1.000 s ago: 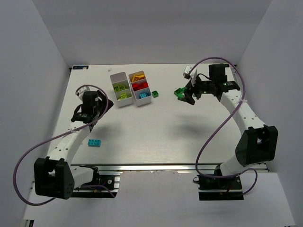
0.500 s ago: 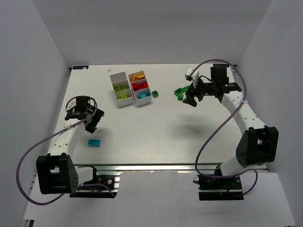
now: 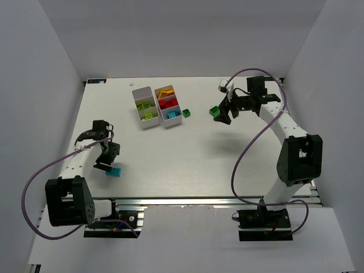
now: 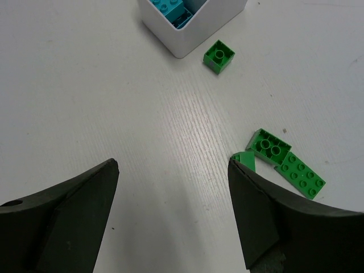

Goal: Sort the legos into containers by color

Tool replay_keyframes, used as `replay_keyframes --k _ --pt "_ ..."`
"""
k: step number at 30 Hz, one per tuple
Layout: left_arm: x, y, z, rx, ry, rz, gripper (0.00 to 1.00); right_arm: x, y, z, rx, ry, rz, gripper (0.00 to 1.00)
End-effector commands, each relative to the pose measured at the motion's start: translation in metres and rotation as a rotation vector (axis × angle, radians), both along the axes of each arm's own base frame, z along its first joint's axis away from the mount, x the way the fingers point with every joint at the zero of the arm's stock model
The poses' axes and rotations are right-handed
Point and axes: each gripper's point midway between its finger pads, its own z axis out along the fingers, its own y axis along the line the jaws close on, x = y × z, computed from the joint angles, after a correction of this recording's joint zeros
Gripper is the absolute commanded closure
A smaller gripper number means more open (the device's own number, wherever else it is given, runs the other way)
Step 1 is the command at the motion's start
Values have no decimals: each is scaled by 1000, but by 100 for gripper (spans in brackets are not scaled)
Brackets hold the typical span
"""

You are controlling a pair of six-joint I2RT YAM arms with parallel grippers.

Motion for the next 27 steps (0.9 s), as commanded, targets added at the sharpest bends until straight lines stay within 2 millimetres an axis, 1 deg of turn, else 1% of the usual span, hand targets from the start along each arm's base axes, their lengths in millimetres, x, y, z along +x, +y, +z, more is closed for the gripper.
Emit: replay_keyframes --k 1,4,5,6,9,13,15,20,24,27 --pt "0 8 11 23 -41 87 20 10 5 36 47 -104 17 18" --pt "-8 10 -1 20 8 88 20 7 8 35 59 -75 26 18" --pt "-13 10 -6 20 24 91 20 4 8 39 63 -83 29 18" --pt "-12 10 -7 21 17 93 20 1 8 36 66 -76 34 18" --pt "-15 13 -12 28 12 106 21 -7 6 40 89 -101 50 17" --pt "-19 15 -18 34 4 139 21 -7 3 39 106 -99 60 17" --pt "-17 17 -20 35 -18 154 21 -4 -1 37 115 -85 54 17" --pt "-15 21 -29 46 -5 163 22 2 -7 37 132 -85 30 17" --pt "-13 27 -42 53 33 156 22 -4 -8 39 125 -100 26 17" --pt "-13 35 -46 72 45 153 24 -7 -10 39 125 -109 22 17"
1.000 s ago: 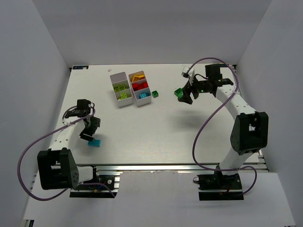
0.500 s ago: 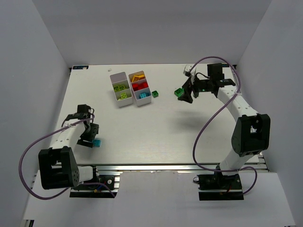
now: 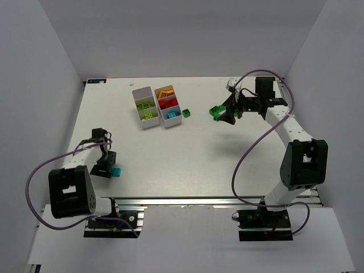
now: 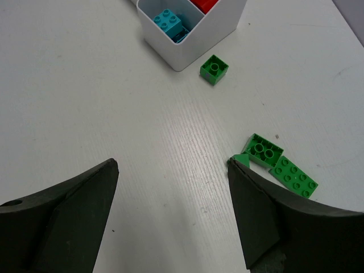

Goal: Sort the legos into containers by color

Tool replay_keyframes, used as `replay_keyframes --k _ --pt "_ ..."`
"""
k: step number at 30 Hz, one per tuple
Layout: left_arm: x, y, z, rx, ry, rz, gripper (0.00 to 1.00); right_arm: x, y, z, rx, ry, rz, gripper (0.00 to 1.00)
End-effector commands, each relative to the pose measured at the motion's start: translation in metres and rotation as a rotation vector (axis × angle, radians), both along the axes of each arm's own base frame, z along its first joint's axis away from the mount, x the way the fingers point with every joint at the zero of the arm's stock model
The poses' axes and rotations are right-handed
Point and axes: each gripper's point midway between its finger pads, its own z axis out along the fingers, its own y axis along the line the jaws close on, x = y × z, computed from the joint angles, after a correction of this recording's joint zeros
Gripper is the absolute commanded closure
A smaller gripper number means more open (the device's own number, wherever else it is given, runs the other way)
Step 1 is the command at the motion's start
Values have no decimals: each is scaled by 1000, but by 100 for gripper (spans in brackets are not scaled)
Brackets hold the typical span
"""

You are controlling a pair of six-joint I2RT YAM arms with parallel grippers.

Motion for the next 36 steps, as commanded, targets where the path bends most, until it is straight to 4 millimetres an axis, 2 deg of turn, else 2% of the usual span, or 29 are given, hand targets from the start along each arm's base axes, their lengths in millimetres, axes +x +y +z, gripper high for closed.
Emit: replay_keyframes --k 1,7,10,11,14,15,16,19,21,23,24,25,26,28,29,30,31,32,34,35,36 --pt "3 17 -4 55 -1 5 25 -6 2 23 29 -69 16 17" --pt "-4 27 -14 59 23 6 30 -6 0 25 23 -80 6 17" --pt "0 26 -15 50 12 -8 37 -7 0 25 23 -74 4 17" --pt "4 25 -15 44 1 -14 44 -7 0 24 23 -73 2 17" --pt "10 18 -15 10 -27 -47 54 -8 0 24 20 -70 -1 17" --pt "10 17 -15 6 -31 -60 62 -9 0 24 19 -73 1 17" --pt "11 15 -14 -5 -43 -72 66 -10 -1 24 15 -70 -2 17" --pt "21 4 2 -52 -133 -104 85 -12 -2 22 6 -72 -1 17" --pt "35 -10 24 -101 -252 -146 94 -12 -3 22 4 -75 -3 17" --pt "54 -27 48 -123 -371 -212 95 -12 -2 22 5 -73 -2 17" --pt "63 -38 65 -134 -448 -252 98 -12 -3 21 5 -72 -3 17" --pt "84 -46 87 -130 -555 -294 99 -12 -3 21 5 -70 -2 17" --pt "93 -71 103 -155 -622 -381 100 -12 -1 22 8 -70 1 17" --pt "116 -92 136 -100 -749 -469 100 -11 -1 23 8 -72 1 17" --pt "128 -115 161 -85 -819 -549 100 -9 -2 25 9 -76 0 17" --pt "134 -122 171 -46 -841 -602 100 -9 -2 24 8 -75 -1 17" --pt "150 -128 180 4 -874 -631 100 -8 -2 25 8 -76 -1 17" --pt "159 -146 201 23 -924 -691 100 -8 -2 25 7 -77 -3 17" --pt "182 -163 210 108 -960 -795 100 -8 -2 26 7 -79 -2 17" --pt "191 -178 228 157 -999 -883 100 -8 -2 26 8 -81 -1 17" --pt "200 -185 232 186 -1009 -919 100 -8 -1 27 9 -82 2 17"
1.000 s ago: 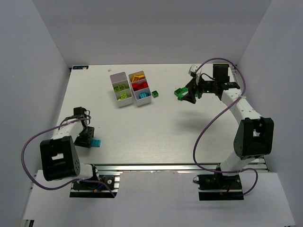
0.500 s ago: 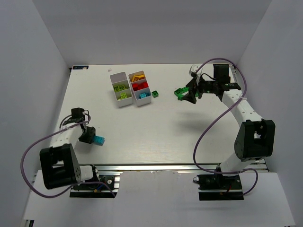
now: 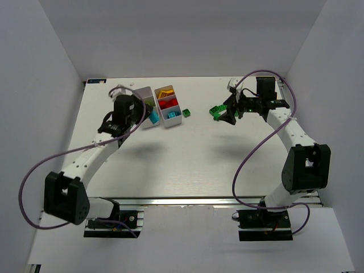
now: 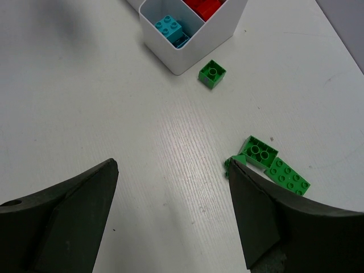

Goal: Sort the legos into containers by color

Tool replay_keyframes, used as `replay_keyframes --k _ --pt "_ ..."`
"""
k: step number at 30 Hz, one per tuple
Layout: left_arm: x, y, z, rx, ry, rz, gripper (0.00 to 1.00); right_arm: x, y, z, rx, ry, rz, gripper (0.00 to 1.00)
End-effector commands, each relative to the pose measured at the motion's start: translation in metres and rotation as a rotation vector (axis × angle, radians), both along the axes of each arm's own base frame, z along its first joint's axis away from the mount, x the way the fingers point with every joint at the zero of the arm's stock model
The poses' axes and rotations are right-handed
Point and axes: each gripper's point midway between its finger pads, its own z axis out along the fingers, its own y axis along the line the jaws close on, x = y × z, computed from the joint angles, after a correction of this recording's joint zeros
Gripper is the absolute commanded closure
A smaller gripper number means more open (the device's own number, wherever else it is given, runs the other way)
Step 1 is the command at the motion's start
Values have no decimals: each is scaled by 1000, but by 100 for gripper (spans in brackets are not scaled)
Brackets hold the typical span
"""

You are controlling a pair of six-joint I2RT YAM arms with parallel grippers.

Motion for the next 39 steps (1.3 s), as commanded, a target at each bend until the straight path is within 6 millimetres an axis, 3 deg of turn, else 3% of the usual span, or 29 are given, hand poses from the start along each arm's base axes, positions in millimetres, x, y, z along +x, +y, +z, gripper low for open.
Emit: replay_keyframes --k 1,2,3,4,5,6,9,15,19,23,32,39 --pt "43 -25 51 169 -241 -110 100 1 1 19 11 -46 8 17" --pt "54 -36 36 255 -232 -171 100 1 1 19 10 -48 7 17" --pt "65 -43 52 281 -278 -191 100 0 1 20 11 -52 8 17" --pt "71 -51 54 318 -296 -228 100 0 1 20 10 -54 7 17" --pt "80 -61 39 396 -288 -292 100 0 0 21 9 -57 5 17" --pt "89 -68 53 421 -328 -309 100 -1 1 21 10 -57 6 17" --pt "98 -91 39 571 -346 -472 100 -2 -1 21 4 -66 0 17" --pt "90 -125 42 850 -537 -794 100 -5 -4 16 -17 -68 -3 17" --pt "77 -144 29 1074 -648 -981 100 -4 -5 14 -29 -67 -2 17" --pt "74 -148 10 1246 -682 -1106 100 -1 -5 14 -38 -67 -3 16" --pt "93 -141 -41 1355 -544 -1197 100 4 -7 12 -53 -74 -5 16" --pt "105 -137 -57 1398 -487 -1190 100 4 -11 9 -59 -64 -14 15"
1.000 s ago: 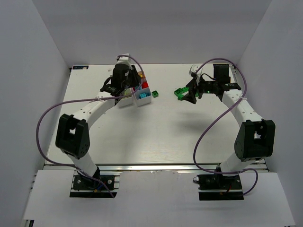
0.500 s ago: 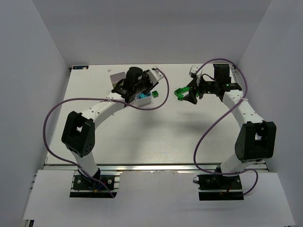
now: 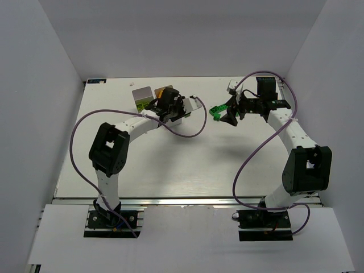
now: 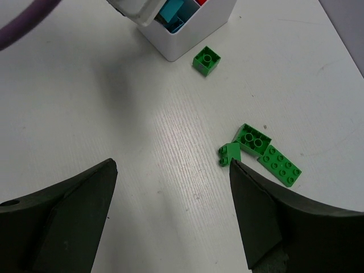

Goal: Sort the legos into containers by color

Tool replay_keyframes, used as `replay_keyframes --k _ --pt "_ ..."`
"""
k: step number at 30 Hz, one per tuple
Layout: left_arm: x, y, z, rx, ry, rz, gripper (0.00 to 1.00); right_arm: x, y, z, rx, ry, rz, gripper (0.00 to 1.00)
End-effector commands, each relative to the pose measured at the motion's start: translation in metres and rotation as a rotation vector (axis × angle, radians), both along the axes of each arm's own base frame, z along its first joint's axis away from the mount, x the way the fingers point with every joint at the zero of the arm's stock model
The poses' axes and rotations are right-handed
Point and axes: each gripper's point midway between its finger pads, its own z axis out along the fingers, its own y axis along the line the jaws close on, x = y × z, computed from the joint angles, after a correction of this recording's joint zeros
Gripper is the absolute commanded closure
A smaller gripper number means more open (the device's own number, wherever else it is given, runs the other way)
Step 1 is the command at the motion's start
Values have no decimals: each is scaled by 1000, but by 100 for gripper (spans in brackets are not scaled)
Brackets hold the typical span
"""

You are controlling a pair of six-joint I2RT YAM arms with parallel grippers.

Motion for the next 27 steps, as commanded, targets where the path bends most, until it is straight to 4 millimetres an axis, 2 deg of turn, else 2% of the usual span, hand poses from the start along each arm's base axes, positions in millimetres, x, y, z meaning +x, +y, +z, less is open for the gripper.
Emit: replay_keyframes --k 1,8,10,13,14,18,20,27 --pt "15 1 34 5 -84 15 100 6 -2 13 -2 -43 1 15" --pt "19 4 22 36 -71 25 94 8 -4 13 -2 -39 -6 15" --pt "22 10 21 55 -83 57 90 8 -4 13 1 -39 -5 15" --pt "22 11 20 50 -85 66 80 9 -4 13 -1 -38 -7 15" --pt "22 11 19 49 -85 68 73 9 -5 13 0 -38 -7 15" --pt "21 13 19 42 -90 82 60 10 -5 13 0 -38 -9 15" --pt "19 14 21 34 -93 86 57 11 -5 13 0 -38 -9 14" --pt "14 16 18 19 -83 96 57 13 -6 14 2 -39 -12 14"
